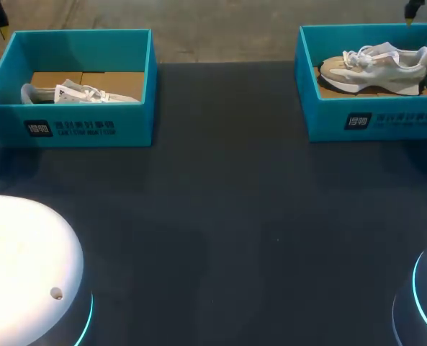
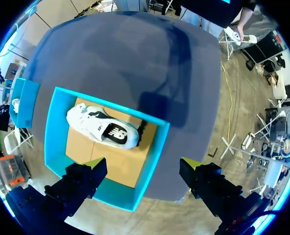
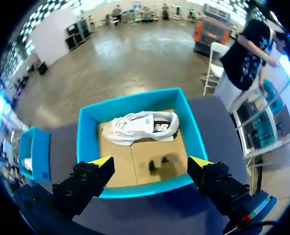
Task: Take the shoe out of the shoebox, open the shoe tongue, remove and reinsert the insole, then place the shoe into the shoebox
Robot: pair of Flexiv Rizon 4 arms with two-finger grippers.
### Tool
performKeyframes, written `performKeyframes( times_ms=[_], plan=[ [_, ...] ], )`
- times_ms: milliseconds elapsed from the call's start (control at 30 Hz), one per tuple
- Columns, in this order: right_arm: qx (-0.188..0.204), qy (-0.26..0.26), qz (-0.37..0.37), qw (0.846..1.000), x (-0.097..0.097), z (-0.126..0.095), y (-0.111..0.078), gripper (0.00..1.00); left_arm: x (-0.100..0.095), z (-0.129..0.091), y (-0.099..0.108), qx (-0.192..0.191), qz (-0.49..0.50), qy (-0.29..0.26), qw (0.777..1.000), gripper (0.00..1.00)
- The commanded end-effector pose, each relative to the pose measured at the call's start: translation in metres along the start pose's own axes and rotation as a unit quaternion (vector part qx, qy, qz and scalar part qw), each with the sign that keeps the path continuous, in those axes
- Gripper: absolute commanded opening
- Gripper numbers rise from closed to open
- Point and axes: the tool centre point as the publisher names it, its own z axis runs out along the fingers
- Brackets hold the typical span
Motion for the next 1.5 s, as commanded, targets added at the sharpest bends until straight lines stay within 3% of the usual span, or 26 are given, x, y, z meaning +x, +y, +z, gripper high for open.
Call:
performKeyframes(
  times_ms=[33,267,467,667,800,833,867,967,1067,1233,1500],
  plan=[
    [0.036,-0.013,0.023,0.999,0.002,0.045,0.023,1.00,0.000,0.000,-0.001,-0.001,0.001,0.001,1.000,1.00],
    [0.061,-0.060,0.046,0.995,-0.018,0.094,0.040,1.00,0.000,0.000,-0.001,-0.001,0.001,0.001,1.000,1.00],
    [0.099,-0.058,0.067,0.991,-0.033,0.114,0.049,1.00,0.000,0.000,-0.001,-0.001,0.001,0.001,1.000,1.00],
    [0.137,-0.069,0.043,0.987,-0.045,0.134,0.054,1.00,0.000,0.000,-0.001,-0.001,0.001,0.001,1.000,1.00],
    [0.147,-0.074,0.043,0.985,-0.050,0.144,0.058,1.00,0.000,0.000,-0.001,-0.001,0.001,0.001,1.000,1.00],
    [0.148,-0.076,0.044,0.985,-0.050,0.146,0.058,0.98,0.000,0.000,-0.001,-0.001,0.001,0.001,1.000,1.00],
    [0.150,-0.077,0.047,0.985,-0.051,0.148,0.059,0.85,0.000,0.000,-0.001,-0.001,0.001,0.001,1.000,1.00],
    [0.154,-0.079,0.053,0.983,-0.051,0.153,0.059,0.63,0.000,0.000,-0.001,-0.001,0.001,0.001,1.000,1.00],
    [0.160,-0.080,0.058,0.982,-0.050,0.159,0.058,0.65,0.000,0.000,-0.001,-0.001,0.001,0.001,1.000,1.00],
    [0.167,-0.078,0.074,0.980,-0.049,0.169,0.060,0.50,0.000,0.000,-0.001,-0.001,0.001,0.001,1.000,1.00],
    [0.173,-0.082,0.069,0.979,-0.049,0.179,0.062,0.55,0.000,0.000,-0.001,-0.001,0.001,0.001,1.000,1.00]
  ],
)
